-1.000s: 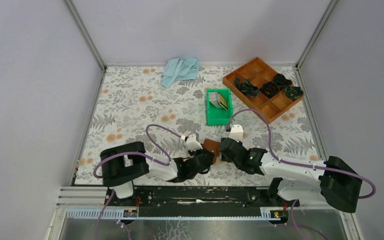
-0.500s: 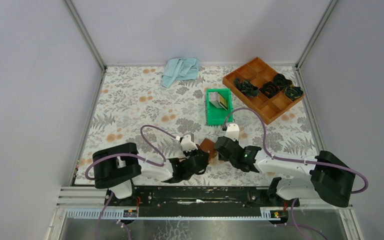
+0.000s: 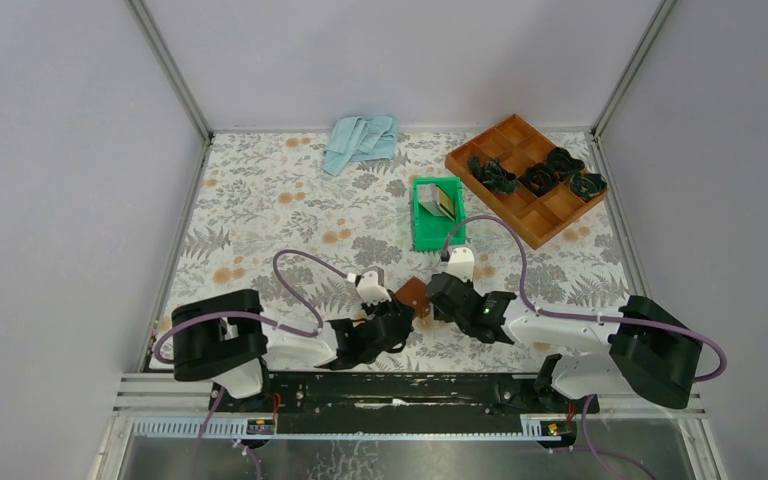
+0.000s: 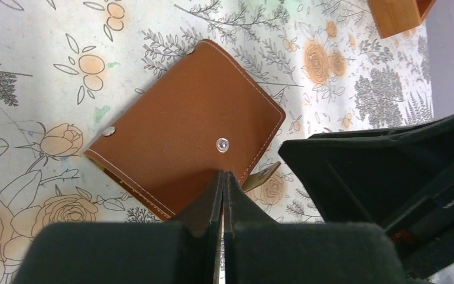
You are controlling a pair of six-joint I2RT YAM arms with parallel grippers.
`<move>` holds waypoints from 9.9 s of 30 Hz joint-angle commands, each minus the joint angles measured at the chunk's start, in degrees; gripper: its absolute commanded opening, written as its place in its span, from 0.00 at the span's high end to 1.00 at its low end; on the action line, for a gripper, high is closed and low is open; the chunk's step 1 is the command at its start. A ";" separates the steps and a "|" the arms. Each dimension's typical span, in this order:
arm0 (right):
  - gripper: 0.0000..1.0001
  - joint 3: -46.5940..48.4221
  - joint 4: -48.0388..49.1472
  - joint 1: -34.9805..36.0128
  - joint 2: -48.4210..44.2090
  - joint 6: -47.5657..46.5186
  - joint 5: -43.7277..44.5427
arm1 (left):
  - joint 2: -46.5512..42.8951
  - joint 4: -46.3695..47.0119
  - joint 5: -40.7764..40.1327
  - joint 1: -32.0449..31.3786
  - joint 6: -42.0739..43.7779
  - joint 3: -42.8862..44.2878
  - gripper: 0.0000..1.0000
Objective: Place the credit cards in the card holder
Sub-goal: Close the card holder at the center of the board, then adjust the card holder at the center of the board, then close the card holder at the center of the board.
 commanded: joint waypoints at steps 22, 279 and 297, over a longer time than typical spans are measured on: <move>0.55 2.26 -1.15 4.73 -3.43 0.17 0.89 | 0.16 -5.13 -6.81 -0.78 0.29 -1.56 1.00; 0.35 10.61 11.07 1.51 0.01 -26.01 2.67 | -23.50 -5.49 -5.53 4.81 8.32 -13.51 0.41; 0.23 12.25 13.11 -0.97 -0.89 -29.46 2.32 | -30.62 -9.34 -7.94 5.51 10.16 -14.89 0.22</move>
